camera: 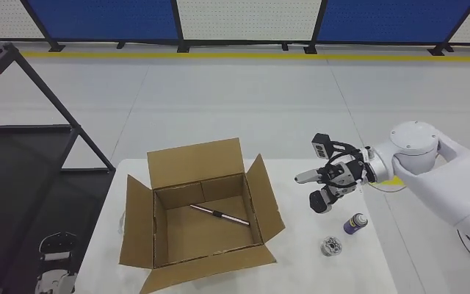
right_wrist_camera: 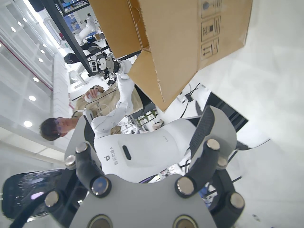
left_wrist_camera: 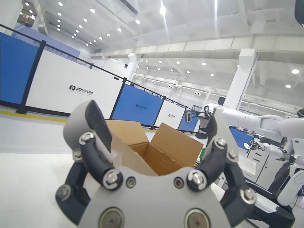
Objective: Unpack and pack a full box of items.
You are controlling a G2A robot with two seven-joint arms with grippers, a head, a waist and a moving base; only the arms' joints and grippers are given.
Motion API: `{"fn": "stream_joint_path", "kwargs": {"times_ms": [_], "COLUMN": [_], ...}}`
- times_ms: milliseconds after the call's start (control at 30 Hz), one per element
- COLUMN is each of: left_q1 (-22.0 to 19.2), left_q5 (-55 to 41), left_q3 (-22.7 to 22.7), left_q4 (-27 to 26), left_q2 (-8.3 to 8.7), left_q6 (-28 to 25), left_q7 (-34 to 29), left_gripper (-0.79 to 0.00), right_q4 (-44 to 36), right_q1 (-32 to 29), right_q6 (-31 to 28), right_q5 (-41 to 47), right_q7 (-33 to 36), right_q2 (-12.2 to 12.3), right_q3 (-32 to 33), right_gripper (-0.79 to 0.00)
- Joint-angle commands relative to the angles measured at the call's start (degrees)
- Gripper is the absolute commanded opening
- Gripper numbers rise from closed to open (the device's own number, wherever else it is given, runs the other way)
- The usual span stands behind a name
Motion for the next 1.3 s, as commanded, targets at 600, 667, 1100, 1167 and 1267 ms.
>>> {"fn": "stream_joint_path", "kwargs": {"times_ms": [600, 667, 1100, 1167, 1267], "left_q1": [3.4, 3.4, 3.1, 3.2, 3.8], "left_q5": [-5.0, -5.0, -6.2, -7.4, -8.8], "left_q3": [-1.8, -1.8, -1.7, -2.1, -3.0], "left_q4": [-0.2, -0.2, -0.2, -0.1, 0.3], "left_q2": [-0.19, -0.19, -0.42, -0.73, -1.27], "left_q6": [-4.1, -4.1, -2.4, -1.7, -0.5], "left_q7": [-9.1, -9.1, -9.8, -9.4, -7.8], "left_gripper": [0.000, 0.000, 0.000, 0.000, 0.000], "right_q4": [-17.3, -17.3, -21.4, -23.4, -25.3], "right_q1": [5.1, 5.1, 6.0, 8.1, 12.0], "right_q6": [6.0, 6.0, 5.3, 7.0, 9.2], "right_q5": [-12.2, -12.2, -16.8, -20.7, -26.5], "right_q7": [-11.2, -11.2, -11.9, -10.8, -8.7], "right_q2": [0.5, 0.5, 0.1, -0.8, -3.1], "right_q3": [4.7, 4.7, 5.0, 4.5, 2.9], "right_gripper": [0.000, 0.000, 0.000, 0.000, 0.000]}}
